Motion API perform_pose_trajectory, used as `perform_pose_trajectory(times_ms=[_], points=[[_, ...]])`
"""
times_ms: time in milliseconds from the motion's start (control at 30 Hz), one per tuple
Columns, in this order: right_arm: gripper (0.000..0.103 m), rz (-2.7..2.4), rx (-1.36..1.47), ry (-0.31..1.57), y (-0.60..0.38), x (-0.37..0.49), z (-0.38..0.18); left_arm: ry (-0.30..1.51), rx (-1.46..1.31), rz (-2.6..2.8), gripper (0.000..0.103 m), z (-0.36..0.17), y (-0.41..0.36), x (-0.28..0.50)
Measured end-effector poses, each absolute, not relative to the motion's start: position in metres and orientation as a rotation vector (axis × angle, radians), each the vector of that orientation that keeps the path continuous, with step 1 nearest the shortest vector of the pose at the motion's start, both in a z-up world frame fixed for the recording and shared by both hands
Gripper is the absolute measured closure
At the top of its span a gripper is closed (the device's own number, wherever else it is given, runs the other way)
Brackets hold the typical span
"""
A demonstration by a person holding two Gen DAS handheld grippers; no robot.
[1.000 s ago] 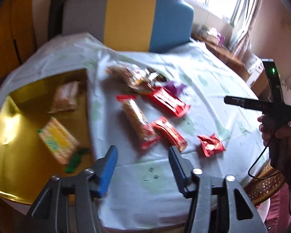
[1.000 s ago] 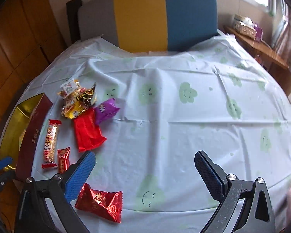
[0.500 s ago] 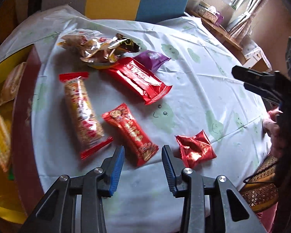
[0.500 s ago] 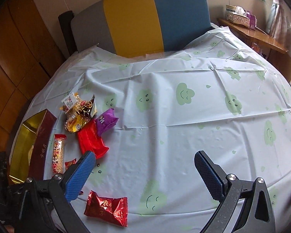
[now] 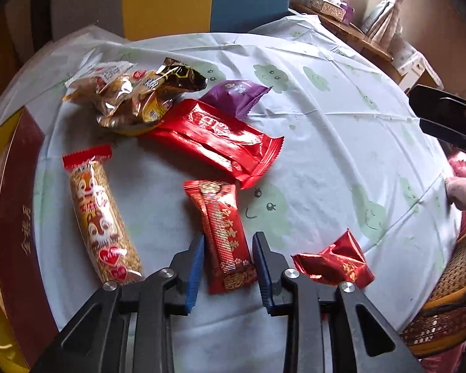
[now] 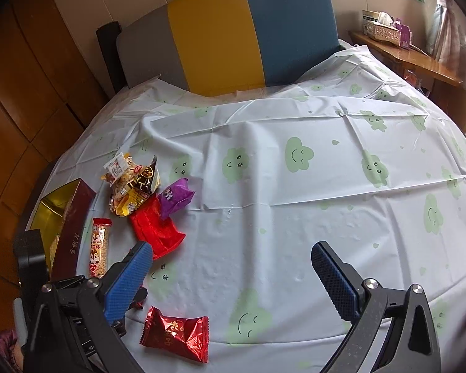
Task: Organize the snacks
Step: 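Grasp the red candy bar with the left tool while the right tool grasps a red candy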
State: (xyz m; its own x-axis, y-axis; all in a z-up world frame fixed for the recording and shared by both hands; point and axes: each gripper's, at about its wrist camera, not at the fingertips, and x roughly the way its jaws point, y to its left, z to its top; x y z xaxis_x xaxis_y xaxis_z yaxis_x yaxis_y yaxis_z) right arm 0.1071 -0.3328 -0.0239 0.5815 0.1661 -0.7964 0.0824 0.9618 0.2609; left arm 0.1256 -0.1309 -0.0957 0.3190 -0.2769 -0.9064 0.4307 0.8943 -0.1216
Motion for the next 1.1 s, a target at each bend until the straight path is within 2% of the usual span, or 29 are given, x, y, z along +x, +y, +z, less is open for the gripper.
perform_pose_trajectory(times_ms=[100, 300, 433, 600, 667, 867, 1000, 1100], points=[[0.0, 0.056, 0.27, 0.958, -0.331, 0.108, -0.024, 1.159, 0.143, -0.463, 0.079, -0.097, -0.13, 0.129], [0.002, 0.093, 0.233, 0.994, -0.322, 0.111, -0.03, 1.148, 0.136, -0.507, 0.08, -0.092, -0.122, 0.122], [0.008, 0.129, 0.188, 1.017, -0.311, 0.111, -0.035, 1.105, 0.197, -0.563, 0.08, -0.083, -0.119, 0.097], [0.036, 0.179, 0.095, 1.042, -0.293, 0.109, -0.04, 1.096, 0.245, -0.584, 0.08, -0.084, -0.109, 0.068], [0.041, 0.233, 0.057, 1.053, -0.282, 0.105, -0.042, 1.101, 0.251, -0.584, 0.08, -0.088, -0.104, 0.06], [0.041, 0.52, -0.071, 1.135, -0.236, 0.085, -0.051, 1.102, 0.224, -0.59, 0.08, -0.097, -0.093, 0.051], [0.032, 0.64, -0.248, 1.182, -0.204, 0.063, -0.055, 1.11, 0.18, -0.604, 0.08, -0.099, -0.088, 0.054], [0.032, 0.633, -0.311, 1.205, -0.199, 0.061, -0.06, 1.11, 0.139, -0.614, 0.08, -0.1, -0.084, 0.055]])
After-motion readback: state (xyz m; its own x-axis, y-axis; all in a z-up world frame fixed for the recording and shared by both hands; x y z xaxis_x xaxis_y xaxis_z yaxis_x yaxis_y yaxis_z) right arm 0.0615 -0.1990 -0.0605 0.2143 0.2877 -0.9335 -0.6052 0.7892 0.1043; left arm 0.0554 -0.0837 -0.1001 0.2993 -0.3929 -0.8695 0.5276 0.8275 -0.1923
